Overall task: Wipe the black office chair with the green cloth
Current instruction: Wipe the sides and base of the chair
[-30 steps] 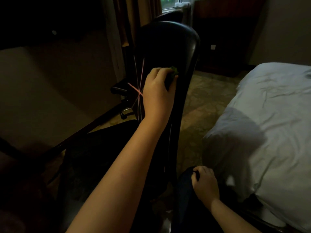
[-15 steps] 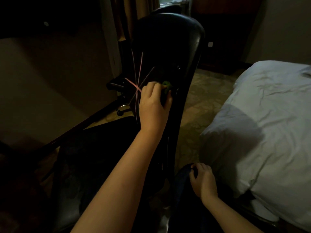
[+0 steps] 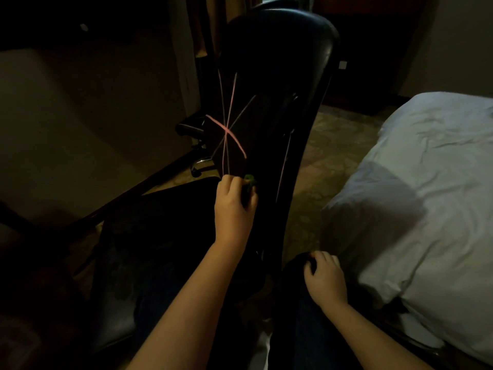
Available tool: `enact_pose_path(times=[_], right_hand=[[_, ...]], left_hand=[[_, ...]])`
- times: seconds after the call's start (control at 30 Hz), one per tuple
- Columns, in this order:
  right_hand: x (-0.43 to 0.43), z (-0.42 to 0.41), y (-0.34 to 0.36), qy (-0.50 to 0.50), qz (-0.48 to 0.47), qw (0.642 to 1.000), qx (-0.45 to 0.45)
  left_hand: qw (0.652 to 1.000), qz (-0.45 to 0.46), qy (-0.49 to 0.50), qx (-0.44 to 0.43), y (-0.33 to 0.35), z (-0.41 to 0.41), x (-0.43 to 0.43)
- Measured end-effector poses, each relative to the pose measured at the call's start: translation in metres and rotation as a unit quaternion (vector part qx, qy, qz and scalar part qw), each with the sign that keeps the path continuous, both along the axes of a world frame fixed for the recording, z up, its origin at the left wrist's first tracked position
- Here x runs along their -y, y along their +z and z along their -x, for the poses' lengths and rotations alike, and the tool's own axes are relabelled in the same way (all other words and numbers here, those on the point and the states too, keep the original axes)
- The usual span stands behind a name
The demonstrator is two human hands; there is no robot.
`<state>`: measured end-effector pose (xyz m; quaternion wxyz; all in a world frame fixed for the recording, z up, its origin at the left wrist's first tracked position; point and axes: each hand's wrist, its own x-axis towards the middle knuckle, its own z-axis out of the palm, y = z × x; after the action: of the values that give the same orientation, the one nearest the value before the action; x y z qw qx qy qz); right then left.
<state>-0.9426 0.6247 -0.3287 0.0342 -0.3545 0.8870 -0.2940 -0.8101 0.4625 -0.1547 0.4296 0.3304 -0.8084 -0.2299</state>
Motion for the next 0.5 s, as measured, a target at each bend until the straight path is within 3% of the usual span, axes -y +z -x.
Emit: enact_pose_path(times=[0.23, 0.5], right_hand=[[-0.001, 0.001, 0.001, 0.001, -0.004, 1.000, -0.003], [0.001, 0.004, 0.000, 0.000, -0.028, 1.000, -0.002]], left_hand=[[1.000, -0.006, 0.007, 0.003, 0.006, -0.005, 0.002], [0.997, 0.018, 0.004, -0.075, 0.045, 0.016, 0.001]])
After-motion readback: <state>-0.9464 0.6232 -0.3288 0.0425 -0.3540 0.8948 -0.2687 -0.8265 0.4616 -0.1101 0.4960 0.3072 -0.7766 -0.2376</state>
